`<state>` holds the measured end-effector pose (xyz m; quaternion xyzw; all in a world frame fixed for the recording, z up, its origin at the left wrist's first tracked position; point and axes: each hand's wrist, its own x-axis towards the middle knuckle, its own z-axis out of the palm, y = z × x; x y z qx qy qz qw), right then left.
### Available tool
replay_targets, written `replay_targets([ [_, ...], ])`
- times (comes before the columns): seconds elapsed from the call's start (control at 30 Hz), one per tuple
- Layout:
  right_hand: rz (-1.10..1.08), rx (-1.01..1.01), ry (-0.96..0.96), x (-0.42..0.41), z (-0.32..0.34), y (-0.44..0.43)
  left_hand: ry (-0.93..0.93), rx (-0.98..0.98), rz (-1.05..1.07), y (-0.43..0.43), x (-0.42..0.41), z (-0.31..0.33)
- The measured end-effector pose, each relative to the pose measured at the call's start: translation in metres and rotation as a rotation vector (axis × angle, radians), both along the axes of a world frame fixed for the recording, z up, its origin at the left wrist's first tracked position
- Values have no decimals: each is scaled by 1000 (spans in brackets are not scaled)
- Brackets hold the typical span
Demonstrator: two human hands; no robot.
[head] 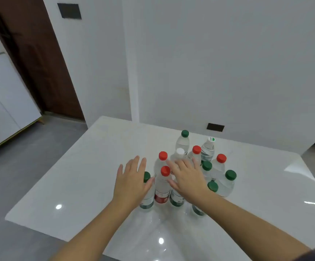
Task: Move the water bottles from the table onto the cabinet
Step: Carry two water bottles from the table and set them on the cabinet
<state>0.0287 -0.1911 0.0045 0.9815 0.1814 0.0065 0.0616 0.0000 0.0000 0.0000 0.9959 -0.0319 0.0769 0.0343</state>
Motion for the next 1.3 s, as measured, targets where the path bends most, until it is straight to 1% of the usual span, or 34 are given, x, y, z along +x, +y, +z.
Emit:
replay_targets([
  [0.03, 17, -21, 35, 1, -1, 2, 55, 2, -3, 2, 0, -4],
  [0.13, 43, -47, 26, 4, -7, 9, 48, 6, -39, 2, 2, -12],
  [0.3, 56, -44, 17, 14, -7, 23, 122, 32, -31, 0, 6, -14],
  [0.37, 58, -8, 22, 16, -5, 28, 140, 6, -35, 0, 7, -10],
  [0.47, 59, 61, 35, 13, -5, 34, 154, -96, -4, 6, 4, -3],
  [0.57, 42, 118, 35, 6, -10, 38, 96, -164, 42, 21, -4, 0],
  [0.83, 47, 238, 61, -9, -18, 49, 89, -174, 56, 57, -32, -3],
  [0.9, 52, 289, 63, -11, -20, 50, 113, -182, 69, 65, -35, -5],
  [1.0, 13, 418, 96, -12, -26, 48, 119, -255, 66, 75, -39, -9],
  [1.1, -71, 628, 125, -15, -34, 45, 52, -397, 48, 84, -42, -21],
  [1.2, -123, 802, 159, -18, -49, 46, -6, -603, 62, 87, -45, -37],
  [1.3, -211, 1028, 313, -24, -65, 50, -29, -849, 117, 87, -47, -54],
])
